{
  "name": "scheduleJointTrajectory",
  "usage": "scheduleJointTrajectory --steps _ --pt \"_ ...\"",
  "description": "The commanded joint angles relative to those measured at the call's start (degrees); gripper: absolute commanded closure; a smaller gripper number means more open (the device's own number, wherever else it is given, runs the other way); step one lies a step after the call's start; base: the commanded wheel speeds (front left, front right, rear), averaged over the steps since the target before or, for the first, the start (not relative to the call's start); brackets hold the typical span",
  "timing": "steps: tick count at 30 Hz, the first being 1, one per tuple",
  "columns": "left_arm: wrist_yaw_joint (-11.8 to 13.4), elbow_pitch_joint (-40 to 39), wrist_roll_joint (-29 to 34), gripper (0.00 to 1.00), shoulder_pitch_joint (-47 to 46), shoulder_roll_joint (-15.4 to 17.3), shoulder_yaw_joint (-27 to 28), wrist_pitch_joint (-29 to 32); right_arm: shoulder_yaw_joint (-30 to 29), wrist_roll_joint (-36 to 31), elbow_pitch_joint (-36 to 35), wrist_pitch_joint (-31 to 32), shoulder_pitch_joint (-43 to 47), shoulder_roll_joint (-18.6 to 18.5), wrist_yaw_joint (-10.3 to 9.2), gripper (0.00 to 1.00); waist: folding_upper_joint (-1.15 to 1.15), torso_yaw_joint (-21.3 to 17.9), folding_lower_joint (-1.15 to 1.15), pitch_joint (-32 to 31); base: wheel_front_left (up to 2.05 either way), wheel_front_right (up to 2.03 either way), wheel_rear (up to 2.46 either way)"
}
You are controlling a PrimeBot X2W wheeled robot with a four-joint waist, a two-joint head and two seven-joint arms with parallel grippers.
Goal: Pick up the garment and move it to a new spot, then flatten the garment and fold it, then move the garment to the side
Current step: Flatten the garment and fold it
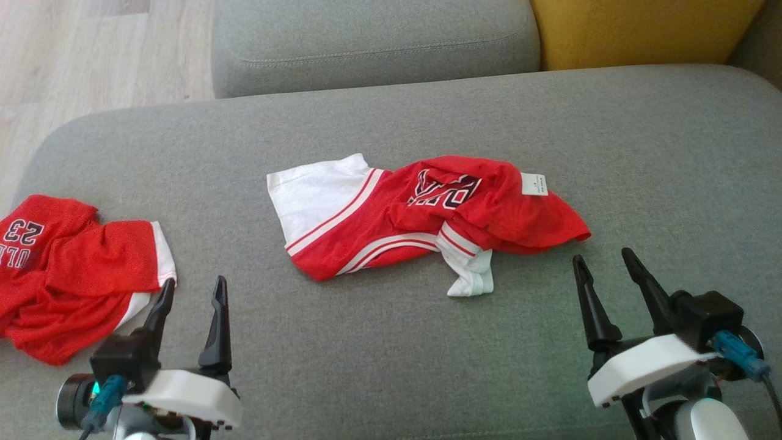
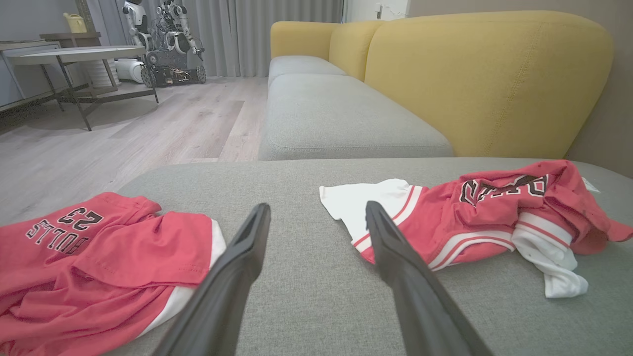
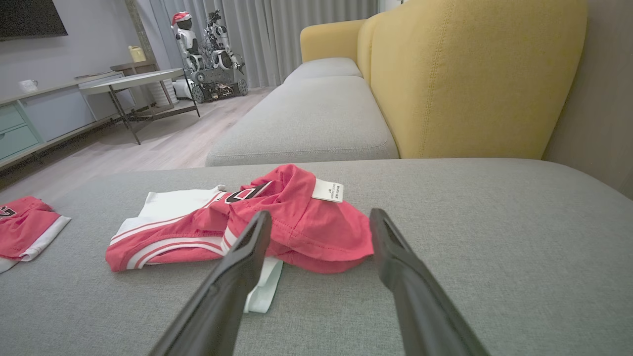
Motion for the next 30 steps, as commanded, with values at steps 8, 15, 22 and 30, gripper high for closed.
scheduleJointTrajectory --steps 8,15,22,30 --pt "0.14 -1.86 -0.52 0.0 -2.56 1.24 1.52 -0.32 1.21 -0.49 -2.03 0.36 -1.85 -0.26 -0.04 0.0 0.0 0.21 0.0 0.26 0.0 0.0 0.0" --pt "0.22 -1.79 -0.51 0.0 -3.24 1.14 1.19 -0.64 0.98 -0.7 -1.64 0.39 -2.04 -0.26 -0.04 0.0 0.0 0.58 0.0 0.77 0.0 0.0 0.0" --pt "-0.22 -2.24 -0.19 0.0 -5.47 1.0 0.5 -0.84 1.75 -2.24 0.91 0.65 -4.1 -0.26 -0.04 0.0 0.0 1.91 0.0 3.18 0.0 0.0 0.0" --pt "-1.17 -2.12 0.38 0.0 -9.73 0.35 -0.57 -1.71 3.47 -6.42 10.06 -0.31 -11.16 -0.26 -0.04 0.0 0.0 5.14 0.0 7.79 0.0 0.0 0.0"
